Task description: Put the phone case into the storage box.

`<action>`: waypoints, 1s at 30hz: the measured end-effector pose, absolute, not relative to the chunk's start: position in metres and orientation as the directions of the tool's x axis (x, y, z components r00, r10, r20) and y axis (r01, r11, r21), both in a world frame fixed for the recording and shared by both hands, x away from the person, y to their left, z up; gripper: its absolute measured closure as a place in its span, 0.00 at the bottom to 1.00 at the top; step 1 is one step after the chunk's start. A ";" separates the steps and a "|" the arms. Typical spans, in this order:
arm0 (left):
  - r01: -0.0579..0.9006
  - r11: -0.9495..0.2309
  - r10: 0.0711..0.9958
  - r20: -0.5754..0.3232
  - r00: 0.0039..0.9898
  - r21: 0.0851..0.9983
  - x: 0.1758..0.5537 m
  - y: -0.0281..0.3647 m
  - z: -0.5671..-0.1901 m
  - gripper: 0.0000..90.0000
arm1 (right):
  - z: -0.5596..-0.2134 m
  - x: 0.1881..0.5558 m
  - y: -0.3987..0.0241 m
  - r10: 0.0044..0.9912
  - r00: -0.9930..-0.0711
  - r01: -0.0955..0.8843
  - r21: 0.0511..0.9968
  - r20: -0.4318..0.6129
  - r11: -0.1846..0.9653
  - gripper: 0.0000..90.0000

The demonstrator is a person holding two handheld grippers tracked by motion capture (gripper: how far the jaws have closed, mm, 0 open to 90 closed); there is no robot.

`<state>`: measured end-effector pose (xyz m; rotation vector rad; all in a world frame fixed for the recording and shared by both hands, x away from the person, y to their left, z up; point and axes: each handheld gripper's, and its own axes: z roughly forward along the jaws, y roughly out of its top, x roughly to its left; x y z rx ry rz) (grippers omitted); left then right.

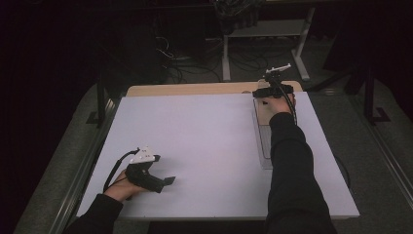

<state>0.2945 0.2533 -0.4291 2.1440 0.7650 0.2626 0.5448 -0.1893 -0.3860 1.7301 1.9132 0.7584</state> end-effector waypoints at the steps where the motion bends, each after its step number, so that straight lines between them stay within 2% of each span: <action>1: 0.432 -0.476 0.604 -0.072 0.794 0.766 0.295 0.253 -0.429 0.00 | -0.386 0.545 -0.190 0.993 -0.114 0.748 0.661 0.034 0.063 0.03; 30: 0.431 -0.482 0.605 -0.067 0.794 0.763 0.295 0.254 -0.430 0.00 | -0.357 0.527 -0.202 0.981 -0.163 0.708 0.704 0.101 0.045 0.01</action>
